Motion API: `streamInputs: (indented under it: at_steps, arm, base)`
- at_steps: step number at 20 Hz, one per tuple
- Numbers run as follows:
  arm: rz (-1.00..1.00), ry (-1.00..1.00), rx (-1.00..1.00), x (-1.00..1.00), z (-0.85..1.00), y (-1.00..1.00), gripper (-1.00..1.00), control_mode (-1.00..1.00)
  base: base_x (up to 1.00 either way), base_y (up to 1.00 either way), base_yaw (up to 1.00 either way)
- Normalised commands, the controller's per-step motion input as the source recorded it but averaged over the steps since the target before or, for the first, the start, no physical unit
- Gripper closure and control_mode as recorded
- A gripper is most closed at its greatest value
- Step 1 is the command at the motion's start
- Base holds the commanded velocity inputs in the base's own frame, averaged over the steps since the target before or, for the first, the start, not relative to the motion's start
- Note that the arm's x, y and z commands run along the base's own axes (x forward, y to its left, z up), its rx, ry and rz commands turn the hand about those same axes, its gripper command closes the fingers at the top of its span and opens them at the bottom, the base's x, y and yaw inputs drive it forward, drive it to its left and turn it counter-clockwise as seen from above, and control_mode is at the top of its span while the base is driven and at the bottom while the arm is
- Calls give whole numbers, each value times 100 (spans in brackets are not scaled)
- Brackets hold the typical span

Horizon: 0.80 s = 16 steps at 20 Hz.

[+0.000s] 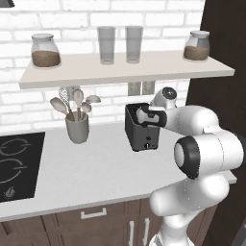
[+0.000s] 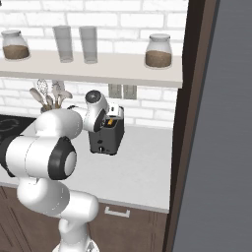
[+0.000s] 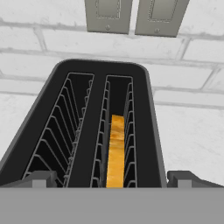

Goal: Start the toaster. Once the lever pops up, take the bread to the plate on the dining counter.

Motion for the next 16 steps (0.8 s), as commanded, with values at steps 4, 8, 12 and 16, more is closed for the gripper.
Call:
streamInputs:
  at_steps: [4, 8, 12, 16]
  arm:
    - [0, 0, 0, 0, 0, 0, -100, -100]
    - [0, 0, 0, 0, 0, 0, -100, -100]
    - [0, 0, 0, 0, 0, 0, -100, -100]
    - [0, 0, 0, 0, 0, 0, -100, -100]
  base:
    - [0, 0, 0]
    - [0, 0, 0]
    - [0, 0, 0]
    - [0, 0, 0]
